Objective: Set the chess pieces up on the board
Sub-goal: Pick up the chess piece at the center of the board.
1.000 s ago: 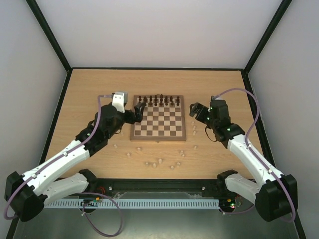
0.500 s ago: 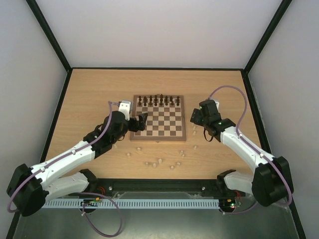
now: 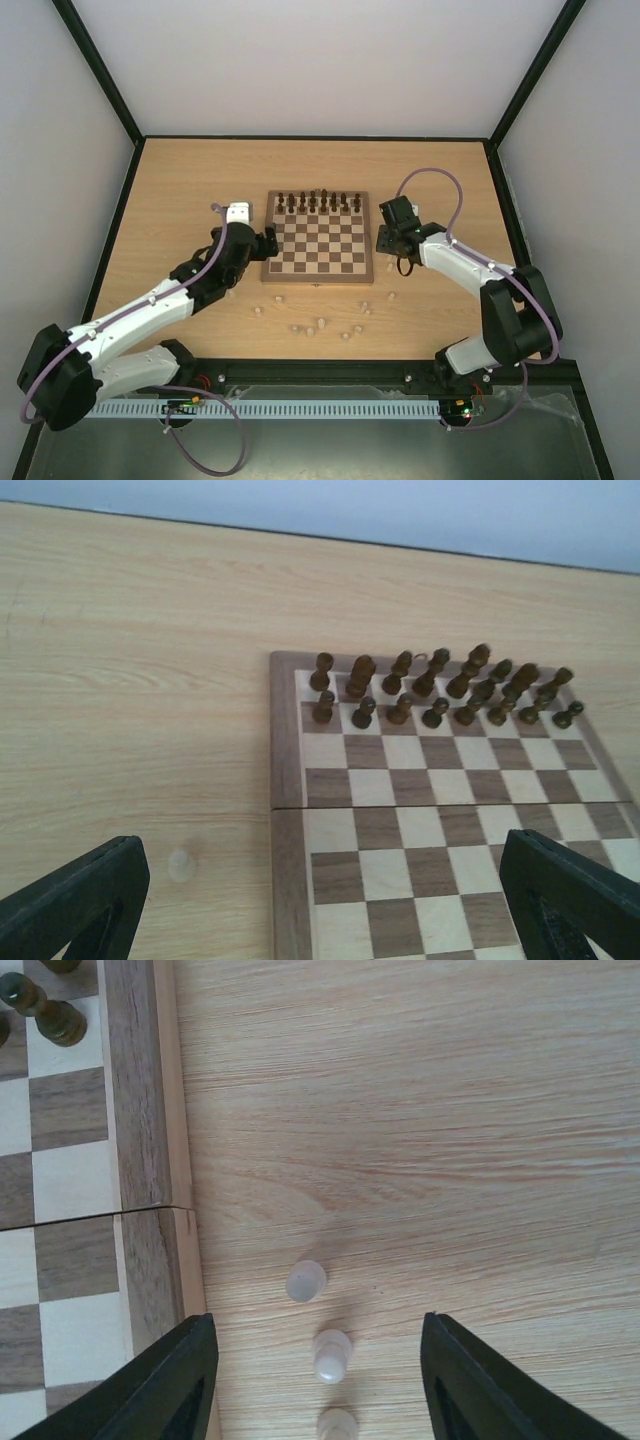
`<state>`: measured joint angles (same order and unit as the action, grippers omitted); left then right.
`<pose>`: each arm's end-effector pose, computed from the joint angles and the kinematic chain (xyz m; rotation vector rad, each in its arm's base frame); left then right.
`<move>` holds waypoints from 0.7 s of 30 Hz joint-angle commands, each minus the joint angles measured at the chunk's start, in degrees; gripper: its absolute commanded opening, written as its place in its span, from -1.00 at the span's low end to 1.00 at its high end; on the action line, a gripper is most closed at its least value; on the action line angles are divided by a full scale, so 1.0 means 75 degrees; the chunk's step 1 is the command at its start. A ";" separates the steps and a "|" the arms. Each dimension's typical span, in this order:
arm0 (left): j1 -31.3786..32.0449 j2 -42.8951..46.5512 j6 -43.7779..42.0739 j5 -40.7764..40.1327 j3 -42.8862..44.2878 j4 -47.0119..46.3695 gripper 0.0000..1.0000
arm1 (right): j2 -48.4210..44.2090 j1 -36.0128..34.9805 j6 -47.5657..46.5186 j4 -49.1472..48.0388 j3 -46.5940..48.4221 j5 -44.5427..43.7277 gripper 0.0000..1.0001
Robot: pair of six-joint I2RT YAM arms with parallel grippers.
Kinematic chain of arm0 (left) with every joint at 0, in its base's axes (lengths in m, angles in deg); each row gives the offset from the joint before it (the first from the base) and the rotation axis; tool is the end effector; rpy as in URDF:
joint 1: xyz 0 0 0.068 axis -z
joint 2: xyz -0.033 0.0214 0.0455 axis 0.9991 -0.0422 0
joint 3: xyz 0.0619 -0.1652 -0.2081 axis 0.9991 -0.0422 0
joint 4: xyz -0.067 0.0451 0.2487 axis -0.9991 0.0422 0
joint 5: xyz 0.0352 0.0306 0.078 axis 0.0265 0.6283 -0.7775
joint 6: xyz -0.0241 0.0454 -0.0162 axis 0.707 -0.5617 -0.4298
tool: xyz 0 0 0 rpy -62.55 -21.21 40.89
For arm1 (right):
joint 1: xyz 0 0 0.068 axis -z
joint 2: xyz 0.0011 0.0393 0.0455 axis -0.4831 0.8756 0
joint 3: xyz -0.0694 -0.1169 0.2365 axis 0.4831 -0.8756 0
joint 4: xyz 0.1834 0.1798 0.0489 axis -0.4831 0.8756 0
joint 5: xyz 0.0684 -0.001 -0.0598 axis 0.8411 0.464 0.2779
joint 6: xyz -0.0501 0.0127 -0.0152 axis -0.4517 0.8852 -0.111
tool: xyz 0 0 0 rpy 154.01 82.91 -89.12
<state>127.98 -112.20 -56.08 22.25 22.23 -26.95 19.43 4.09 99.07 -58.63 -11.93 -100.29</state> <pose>0.1882 -0.1406 0.2571 -0.0465 1.9657 -0.3467 0.2758 0.1160 0.2101 0.2124 2.3320 0.1060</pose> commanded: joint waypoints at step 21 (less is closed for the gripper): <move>-0.1027 -0.1302 0.0625 0.0261 0.0644 0.0860 0.98 | 0.1363 -0.0245 -0.0192 0.0562 0.0750 -0.0240 -0.38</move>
<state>120.51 -121.97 -51.79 23.56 25.40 -21.68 28.56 2.60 97.84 -57.67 -8.12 -100.42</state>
